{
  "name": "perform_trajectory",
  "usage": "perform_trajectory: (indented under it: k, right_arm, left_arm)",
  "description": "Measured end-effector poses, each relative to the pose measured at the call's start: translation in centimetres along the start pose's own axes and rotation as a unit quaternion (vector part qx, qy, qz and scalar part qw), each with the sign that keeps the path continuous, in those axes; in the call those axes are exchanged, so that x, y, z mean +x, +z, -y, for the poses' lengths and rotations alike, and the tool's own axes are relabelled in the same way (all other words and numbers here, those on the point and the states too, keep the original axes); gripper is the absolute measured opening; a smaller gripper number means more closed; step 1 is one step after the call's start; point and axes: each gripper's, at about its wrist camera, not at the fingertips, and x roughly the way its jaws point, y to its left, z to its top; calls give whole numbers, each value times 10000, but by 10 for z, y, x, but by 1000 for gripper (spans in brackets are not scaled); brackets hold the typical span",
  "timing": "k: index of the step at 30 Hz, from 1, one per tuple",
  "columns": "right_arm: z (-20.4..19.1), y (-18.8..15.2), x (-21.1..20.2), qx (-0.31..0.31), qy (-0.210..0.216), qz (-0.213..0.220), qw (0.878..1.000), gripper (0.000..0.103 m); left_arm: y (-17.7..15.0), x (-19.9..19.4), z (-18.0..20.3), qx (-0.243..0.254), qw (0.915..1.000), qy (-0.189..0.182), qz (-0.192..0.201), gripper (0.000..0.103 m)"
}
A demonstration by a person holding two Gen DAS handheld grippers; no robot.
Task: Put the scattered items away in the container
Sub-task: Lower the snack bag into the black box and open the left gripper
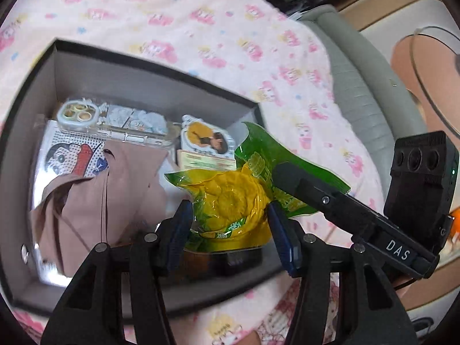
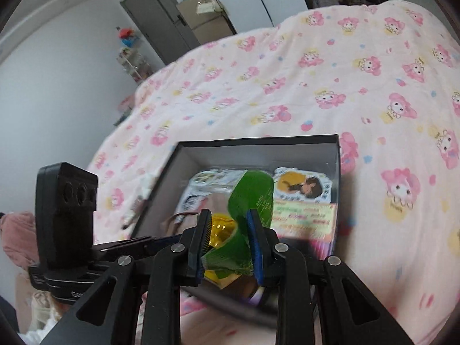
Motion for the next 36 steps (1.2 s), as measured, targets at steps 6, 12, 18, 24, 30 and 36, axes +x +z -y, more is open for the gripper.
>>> perform_trajectory:
  k: [6,12,18,24,30,36]
  right_arm:
    - [37,-1,32,447,4,-241,9987,23]
    - [54,-9,44,604,-414,-531,9959,22]
    - [51,-13,11,482,-526,25,9974,23]
    - [49,-9,-9,392,-801,452,9950,22]
    - [52,-19,14,435,-908,-1,9949,21]
    - [49,-20,13,313,-968,44,9948,21]
  left_arm:
    - [11,36,-9,-11,9989,250,-405,54]
    - [10,55,-9,18,9967,539,-603,55]
    - [13,47,3,203,9968,681,-353,54]
    - [20,37,12,293,9982,516,-52,54]
    - [14,62,10,327,9953,785,-467,54]
    - [13,46,6,123,9985,522,-119,54]
